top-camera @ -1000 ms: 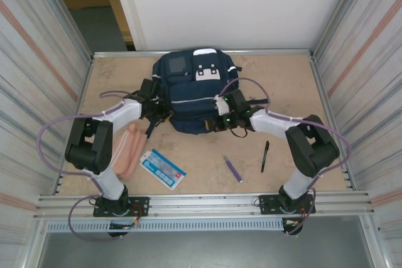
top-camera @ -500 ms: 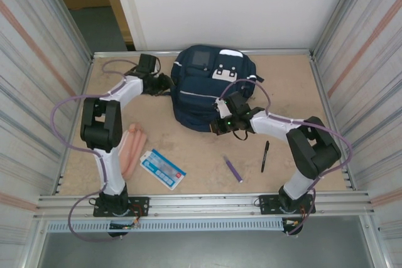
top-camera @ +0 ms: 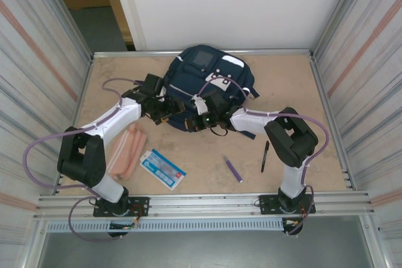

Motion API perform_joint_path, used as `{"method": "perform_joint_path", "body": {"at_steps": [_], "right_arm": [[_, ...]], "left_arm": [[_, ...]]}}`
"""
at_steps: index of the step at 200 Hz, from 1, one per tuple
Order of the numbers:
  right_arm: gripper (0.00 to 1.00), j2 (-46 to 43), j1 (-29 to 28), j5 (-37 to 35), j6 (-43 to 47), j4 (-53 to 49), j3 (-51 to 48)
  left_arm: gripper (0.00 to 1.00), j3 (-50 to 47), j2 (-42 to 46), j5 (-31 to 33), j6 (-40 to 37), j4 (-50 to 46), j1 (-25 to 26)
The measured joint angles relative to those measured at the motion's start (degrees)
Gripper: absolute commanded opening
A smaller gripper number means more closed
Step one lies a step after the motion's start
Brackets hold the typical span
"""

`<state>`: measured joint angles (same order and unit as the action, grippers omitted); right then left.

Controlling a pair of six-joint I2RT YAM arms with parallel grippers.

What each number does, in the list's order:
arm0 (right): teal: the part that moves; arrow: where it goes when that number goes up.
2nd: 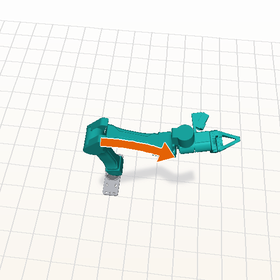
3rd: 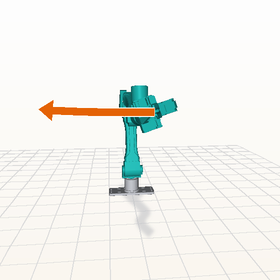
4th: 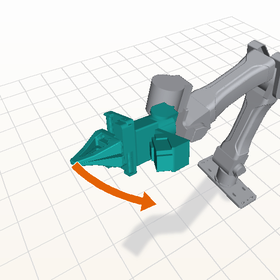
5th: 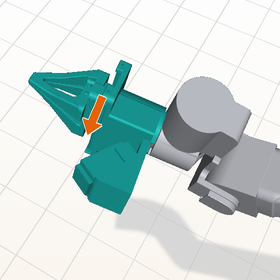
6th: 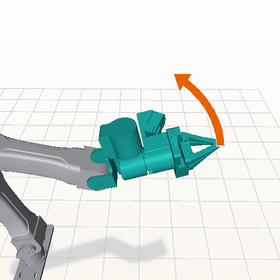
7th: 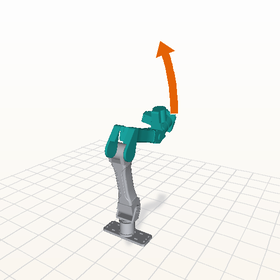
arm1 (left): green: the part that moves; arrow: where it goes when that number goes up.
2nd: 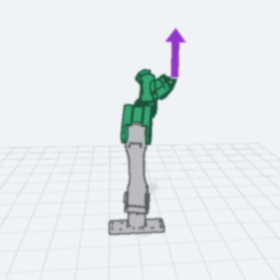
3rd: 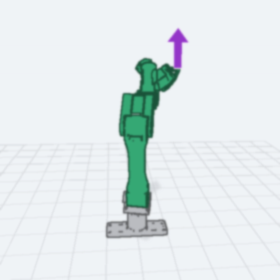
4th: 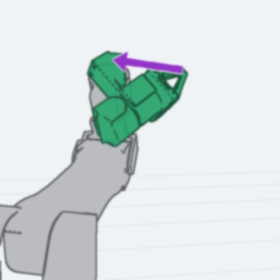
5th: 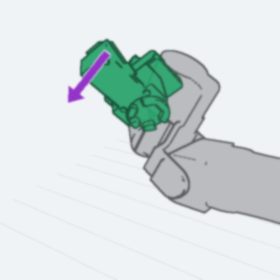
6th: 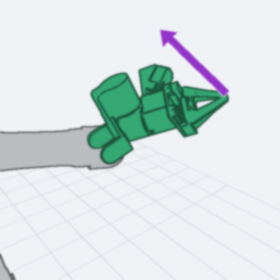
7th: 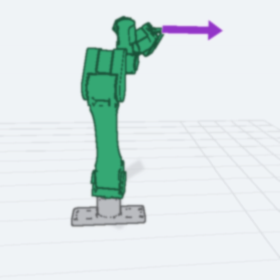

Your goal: Pack books, pencil case, and school supplies into a backpack

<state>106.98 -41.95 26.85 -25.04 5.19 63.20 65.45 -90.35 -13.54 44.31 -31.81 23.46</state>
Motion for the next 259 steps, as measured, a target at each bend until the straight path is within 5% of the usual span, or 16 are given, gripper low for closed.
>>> {"method": "perform_joint_path", "body": {"at_steps": [40,84,171,259], "right_arm": [[0.0,0.9,-1.6,0.3,-1.4,3.0,0.0],[0.0,1.4,-3.0,0.4,-2.6,5.3,-1.5],[0.0,-6.3,9.6,-0.8,12.0,-10.3,-5.6],[0.1,-7.5,20.7,-18.0,6.1,-8.8,-11.3]], "left_arm": [[0.65,-0.7,-2.6,4.9,4.1,1.2,0.5],[0.0,-1.8,-6.2,7.7,5.0,3.3,0.1],[0.0,-4.5,-4.0,5.8,-1.3,9.2,-2.0],[0.0,-7.3,-3.7,-2.1,-6.6,15.2,-4.5]]}}
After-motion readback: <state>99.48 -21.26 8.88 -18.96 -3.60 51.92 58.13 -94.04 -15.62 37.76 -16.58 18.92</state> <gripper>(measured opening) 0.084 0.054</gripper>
